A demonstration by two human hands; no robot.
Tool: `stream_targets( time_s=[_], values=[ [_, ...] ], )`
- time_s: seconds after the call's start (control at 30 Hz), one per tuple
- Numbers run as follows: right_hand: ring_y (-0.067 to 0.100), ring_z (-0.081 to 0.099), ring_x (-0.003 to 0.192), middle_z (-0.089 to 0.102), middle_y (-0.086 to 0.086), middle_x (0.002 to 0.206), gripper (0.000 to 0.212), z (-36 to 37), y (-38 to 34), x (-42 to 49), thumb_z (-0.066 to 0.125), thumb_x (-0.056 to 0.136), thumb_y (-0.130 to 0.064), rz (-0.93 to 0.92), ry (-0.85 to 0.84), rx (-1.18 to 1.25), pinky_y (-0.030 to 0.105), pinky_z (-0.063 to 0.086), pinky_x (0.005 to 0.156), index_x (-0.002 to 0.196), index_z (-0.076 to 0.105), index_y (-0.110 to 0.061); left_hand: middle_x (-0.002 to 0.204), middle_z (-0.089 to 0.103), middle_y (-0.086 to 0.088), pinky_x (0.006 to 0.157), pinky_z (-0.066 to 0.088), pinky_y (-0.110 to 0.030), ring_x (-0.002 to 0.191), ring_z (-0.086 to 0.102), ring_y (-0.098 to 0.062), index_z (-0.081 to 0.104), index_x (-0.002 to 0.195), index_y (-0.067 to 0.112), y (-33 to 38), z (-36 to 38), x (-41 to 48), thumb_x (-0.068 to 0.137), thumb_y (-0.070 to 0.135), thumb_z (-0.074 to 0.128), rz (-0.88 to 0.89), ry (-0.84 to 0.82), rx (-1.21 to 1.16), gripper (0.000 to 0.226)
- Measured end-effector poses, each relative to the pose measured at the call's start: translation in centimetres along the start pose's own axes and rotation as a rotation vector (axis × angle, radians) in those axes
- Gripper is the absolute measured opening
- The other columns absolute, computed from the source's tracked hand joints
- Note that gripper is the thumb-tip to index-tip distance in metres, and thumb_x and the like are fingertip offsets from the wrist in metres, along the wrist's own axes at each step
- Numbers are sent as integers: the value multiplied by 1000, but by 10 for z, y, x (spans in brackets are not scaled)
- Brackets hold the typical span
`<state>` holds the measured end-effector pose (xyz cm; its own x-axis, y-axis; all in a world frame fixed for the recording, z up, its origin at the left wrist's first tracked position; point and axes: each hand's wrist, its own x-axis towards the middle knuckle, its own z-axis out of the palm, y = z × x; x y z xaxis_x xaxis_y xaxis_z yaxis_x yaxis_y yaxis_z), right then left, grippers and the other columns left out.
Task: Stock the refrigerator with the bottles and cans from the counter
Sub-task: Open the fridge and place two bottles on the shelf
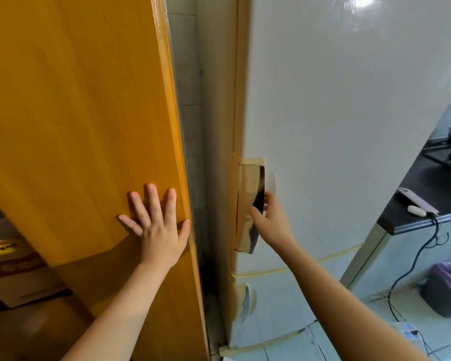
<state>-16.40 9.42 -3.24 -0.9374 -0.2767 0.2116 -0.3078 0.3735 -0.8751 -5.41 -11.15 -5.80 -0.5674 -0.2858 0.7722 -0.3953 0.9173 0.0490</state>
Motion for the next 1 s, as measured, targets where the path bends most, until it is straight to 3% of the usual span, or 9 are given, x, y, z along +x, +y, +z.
stream_targets(
  time_s=[0.13, 0.3, 0.43, 0.53, 0.7, 0.8, 0.9, 1.0],
  values=[
    [-1, 49, 82, 50, -19, 97, 27, -1, -7, -4, 54, 92, -31, -2, 9, -5, 10, 36, 63, 118, 46, -27, 156, -4, -17, 98, 12, -75, 140, -3, -46, 10, 152, 17, -1, -4, 0, 85, 51, 47, 13, -15, -27, 84],
    [3, 53, 77, 50, -18, 86, 28, -9, -13, -40, 60, 85, -44, -21, 154, -63, 17, 44, 60, 100, 41, -30, 156, 0, -17, 102, 8, -73, 141, -5, -44, 17, 151, 16, 2, -14, 1, 83, 51, 48, 19, -67, -33, 82],
    [5, 49, 75, 45, -12, 85, 58, -24, -6, -86, 63, 68, -69, -28, 361, -295, 25, 48, 61, 99, 37, -28, 158, 2, -17, 108, 4, -67, 143, -5, -42, 23, 150, 15, 8, -25, -4, 80, 50, 48, -10, -93, -83, 81],
    [7, 43, 85, 38, -12, 96, 86, -36, 1, -119, 63, 50, -82, 54, 555, -302, 26, 41, 69, 109, 34, -26, 156, 13, -16, 111, 14, -62, 143, 8, -39, 40, 142, 14, 20, -34, -11, 80, 43, 52, -50, -86, -223, 69],
    [11, 45, 95, 37, -15, 104, 95, -88, 29, -162, 73, 42, -68, 88, 860, -189, 36, 44, 80, 120, 36, -29, 144, 28, -19, 106, 29, -59, 133, 26, -38, 55, 124, 7, 63, -37, -29, 76, 26, 70, 126, -57, -359, 54],
    [15, 46, 106, 38, -9, 117, 93, -122, 54, -191, 71, 48, -58, 39, 962, -113, 25, 40, 89, 125, 36, -19, 142, 34, -21, 103, 30, -61, 132, 28, -39, 57, 120, 5, 95, -32, -32, 68, 17, 79, 219, -137, -443, 58],
    [17, 41, 115, 33, -18, 122, 79, -154, 74, -213, 68, 57, -48, -68, 1064, -147, 8, 30, 91, 120, 34, -13, 140, 38, -20, 101, 32, -63, 131, 26, -36, 58, 117, 7, 131, -27, -31, 67, 15, 80, 242, -265, -502, 56],
    [10, 34, 111, 32, -24, 110, 59, -186, 85, -228, 58, 63, -41, -66, 1185, -214, 15, 26, 96, 112, 37, -17, 136, 43, -22, 100, 33, -61, 128, 30, -36, 55, 118, 6, 167, -22, -35, 68, 10, 79, 330, -300, -579, 55]
  ],
)
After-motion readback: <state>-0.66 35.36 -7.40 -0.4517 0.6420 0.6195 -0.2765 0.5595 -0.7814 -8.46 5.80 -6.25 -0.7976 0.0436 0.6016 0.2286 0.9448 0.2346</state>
